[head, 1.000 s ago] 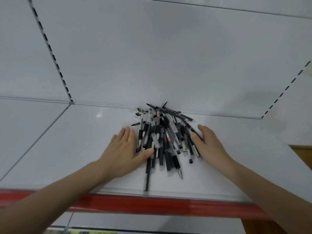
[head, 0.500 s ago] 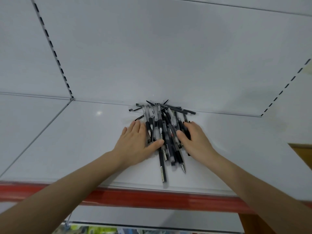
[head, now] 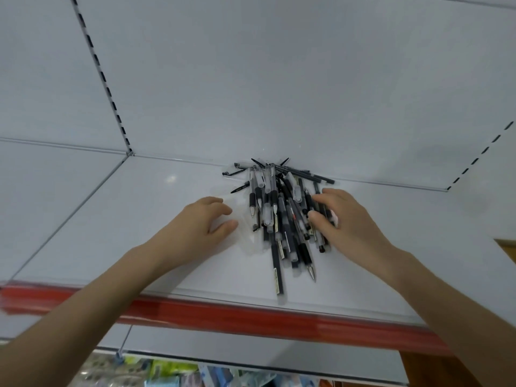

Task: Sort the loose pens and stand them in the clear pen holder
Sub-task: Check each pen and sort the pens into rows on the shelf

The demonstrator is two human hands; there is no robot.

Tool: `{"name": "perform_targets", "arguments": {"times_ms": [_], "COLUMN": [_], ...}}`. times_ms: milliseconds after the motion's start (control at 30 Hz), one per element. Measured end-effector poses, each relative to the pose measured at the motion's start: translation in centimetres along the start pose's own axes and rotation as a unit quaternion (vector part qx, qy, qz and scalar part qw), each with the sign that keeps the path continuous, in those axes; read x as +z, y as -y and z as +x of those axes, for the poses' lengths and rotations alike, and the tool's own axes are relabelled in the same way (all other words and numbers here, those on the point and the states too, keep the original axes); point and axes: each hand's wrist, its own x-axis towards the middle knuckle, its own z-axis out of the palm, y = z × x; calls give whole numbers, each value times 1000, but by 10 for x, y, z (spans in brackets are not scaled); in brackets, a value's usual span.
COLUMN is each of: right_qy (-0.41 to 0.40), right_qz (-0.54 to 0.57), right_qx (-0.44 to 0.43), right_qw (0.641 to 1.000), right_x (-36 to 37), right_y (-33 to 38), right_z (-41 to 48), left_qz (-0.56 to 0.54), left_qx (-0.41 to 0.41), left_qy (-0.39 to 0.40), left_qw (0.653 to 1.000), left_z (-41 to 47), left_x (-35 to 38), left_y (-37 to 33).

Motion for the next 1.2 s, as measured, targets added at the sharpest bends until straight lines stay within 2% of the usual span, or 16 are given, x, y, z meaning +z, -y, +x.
{"name": "perform_targets", "arguments": {"times_ms": [67,300,400,500,733,967,1033,1100,1133,1200], "right_qy": [-20,60,65,85,9,0,-13,-38,-53,-77], "right_qz": [36,-4,-9,48,186,303,308,317,317,308], "right_qx": [-17,16,30,45,86,82,75,59,39,-21], "right_qw": [999,998,997,994,979,949,948,946,946,948], "right_x": [-4,11,12,7,-10,-20,-20,-21,-24,-31], "right_y": [13,44,42,37,23,28,28,31,35,45], "right_z": [-2,1,8,7,-4,-23,-26,-26,-27,-31], "left_qz": [0,-22,-22,-2,31,15,-29,-132,-204,-355], "left_qx": [8,53,110,158,182,153,134,107,86,58], "left_qy": [-18,-58,-28,25,41,70,49,-1,-29,-47], "left_qw": [1000,997,993,987,982,986,989,985,975,932], "left_z": [-3,-9,-9,-7,2,3,3,2,1,-4], "left_x": [-2,1,1,2,1,-4,-10,-21,-27,-39], "left_y": [3,9,6,2,-2,-6,-3,-6,-10,-23]}}
